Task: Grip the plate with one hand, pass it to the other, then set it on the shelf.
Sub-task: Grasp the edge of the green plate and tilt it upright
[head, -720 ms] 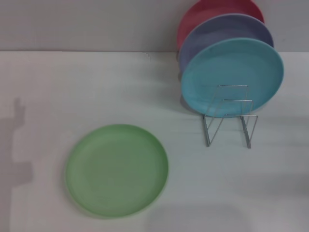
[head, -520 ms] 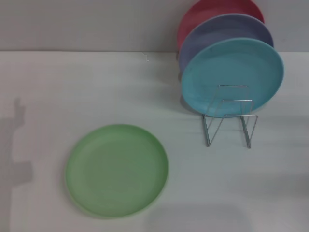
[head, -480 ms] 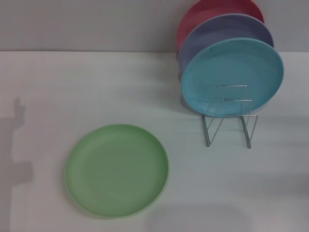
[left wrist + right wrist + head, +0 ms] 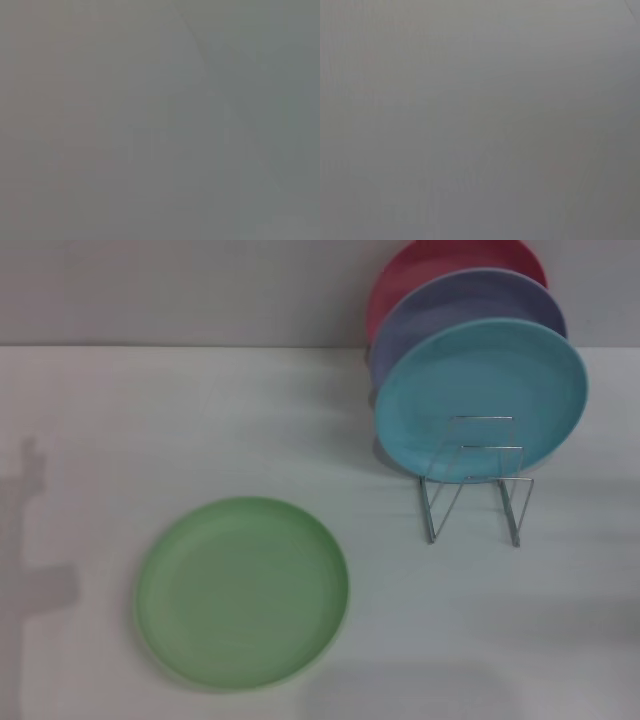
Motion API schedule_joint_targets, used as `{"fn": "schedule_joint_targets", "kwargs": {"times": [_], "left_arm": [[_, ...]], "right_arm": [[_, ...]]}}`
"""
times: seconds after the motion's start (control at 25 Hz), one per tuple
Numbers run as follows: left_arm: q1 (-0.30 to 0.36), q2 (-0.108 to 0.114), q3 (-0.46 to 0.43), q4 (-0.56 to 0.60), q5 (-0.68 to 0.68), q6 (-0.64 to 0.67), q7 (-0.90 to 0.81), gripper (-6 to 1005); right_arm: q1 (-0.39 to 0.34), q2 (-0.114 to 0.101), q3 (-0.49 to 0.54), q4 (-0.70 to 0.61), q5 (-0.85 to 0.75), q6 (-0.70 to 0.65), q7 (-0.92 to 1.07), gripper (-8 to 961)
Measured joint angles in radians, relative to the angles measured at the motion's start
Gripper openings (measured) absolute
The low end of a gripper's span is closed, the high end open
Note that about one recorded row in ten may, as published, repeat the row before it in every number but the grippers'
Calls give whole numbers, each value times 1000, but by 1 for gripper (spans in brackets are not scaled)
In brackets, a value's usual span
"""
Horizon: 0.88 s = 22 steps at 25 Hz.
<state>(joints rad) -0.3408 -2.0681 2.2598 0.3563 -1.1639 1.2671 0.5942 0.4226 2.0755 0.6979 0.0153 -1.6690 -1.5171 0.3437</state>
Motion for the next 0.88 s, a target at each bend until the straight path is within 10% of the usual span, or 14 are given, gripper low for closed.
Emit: {"fn": "schedule_joint_targets", "kwargs": {"times": [0.44, 0.88], "left_arm": [[59, 3, -426, 484, -151, -605, 413, 724], [78, 9, -949, 897, -59, -1907, 346, 723]], "right_arm": [[-5, 0, 0, 3, -1, 0, 0, 700], [-8, 2, 0, 13, 0, -2, 0, 700]]}}
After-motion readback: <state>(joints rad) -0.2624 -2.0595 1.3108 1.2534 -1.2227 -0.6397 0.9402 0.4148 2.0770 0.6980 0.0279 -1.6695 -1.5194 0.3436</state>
